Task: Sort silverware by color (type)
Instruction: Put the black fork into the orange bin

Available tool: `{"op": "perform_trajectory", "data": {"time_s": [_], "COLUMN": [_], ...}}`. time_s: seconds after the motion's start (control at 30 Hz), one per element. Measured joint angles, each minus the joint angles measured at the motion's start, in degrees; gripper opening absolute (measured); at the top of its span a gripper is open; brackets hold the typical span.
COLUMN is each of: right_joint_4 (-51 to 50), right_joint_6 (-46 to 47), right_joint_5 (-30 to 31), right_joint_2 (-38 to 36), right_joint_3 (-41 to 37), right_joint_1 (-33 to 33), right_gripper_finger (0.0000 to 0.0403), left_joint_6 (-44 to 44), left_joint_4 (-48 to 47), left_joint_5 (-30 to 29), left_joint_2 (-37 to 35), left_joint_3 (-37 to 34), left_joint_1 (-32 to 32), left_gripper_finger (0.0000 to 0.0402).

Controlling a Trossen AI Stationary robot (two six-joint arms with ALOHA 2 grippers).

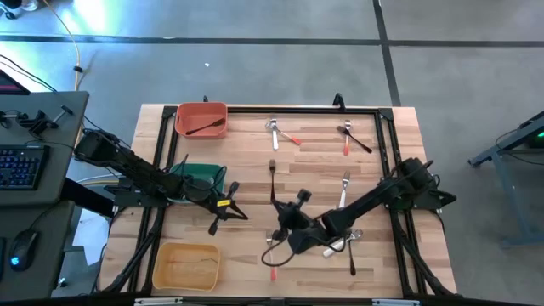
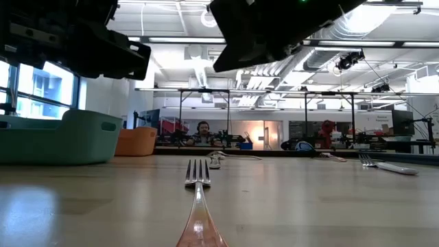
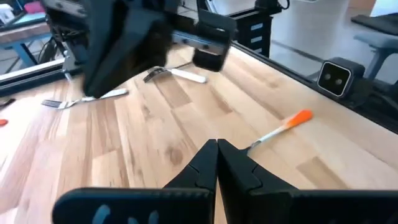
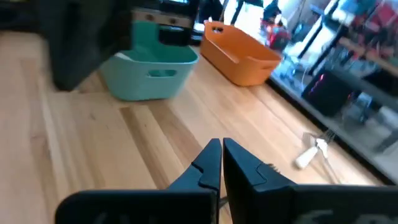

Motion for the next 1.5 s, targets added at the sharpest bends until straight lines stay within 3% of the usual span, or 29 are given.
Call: {"op": "perform_trajectory", "data": {"time_s": [0.33, 0.53, 0.73, 0.97, 1.2, 1.4, 1.5], "right_joint_4": [-17.1, -17.7, -22.2, -22.7, -22.0, -22.3, -29.2], "right_joint_6": [13.6, 9.8, 7.5, 3.3, 8.6, 8.2, 4.9], "right_joint_5": [-23.5, -33.9, -38.1, -42.7, -51.2, -48.9, -46.9], "right_joint_2": [-1.7, -1.7, -1.7, -1.7, -1.7, -1.7, -1.8], "right_joint_3": [1.0, 1.0, 1.0, 1.0, 1.0, 1.1, 1.2], "right_joint_1": [-18.4, -28.6, -38.0, -43.4, -42.8, -40.0, -40.9], "right_gripper_finger": [0.0, 0.0, 0.0012, 0.009, 0.0142, 0.0145, 0.0144], "left_joint_6": [-0.2, -2.4, -2.0, -2.0, -3.1, -5.6, -6.0], "left_joint_4": [0.9, 1.3, 9.8, 13.3, 13.9, 14.1, 14.3], "left_joint_5": [-0.2, 0.0, 0.8, 2.3, 2.3, 2.3, 2.3], "left_joint_2": [0.0, 0.0, 0.0, 0.0, 0.0, 0.0, 0.0], "left_joint_3": [-1.0, -1.8, -4.2, -5.8, -5.8, -5.8, -5.8], "left_joint_1": [4.6, 11.3, 17.6, 24.4, 31.7, 37.0, 38.9], "left_gripper_finger": [0.0, 0.0, 0.0, 0.0, 0.0, 0.0, 0.0]}}
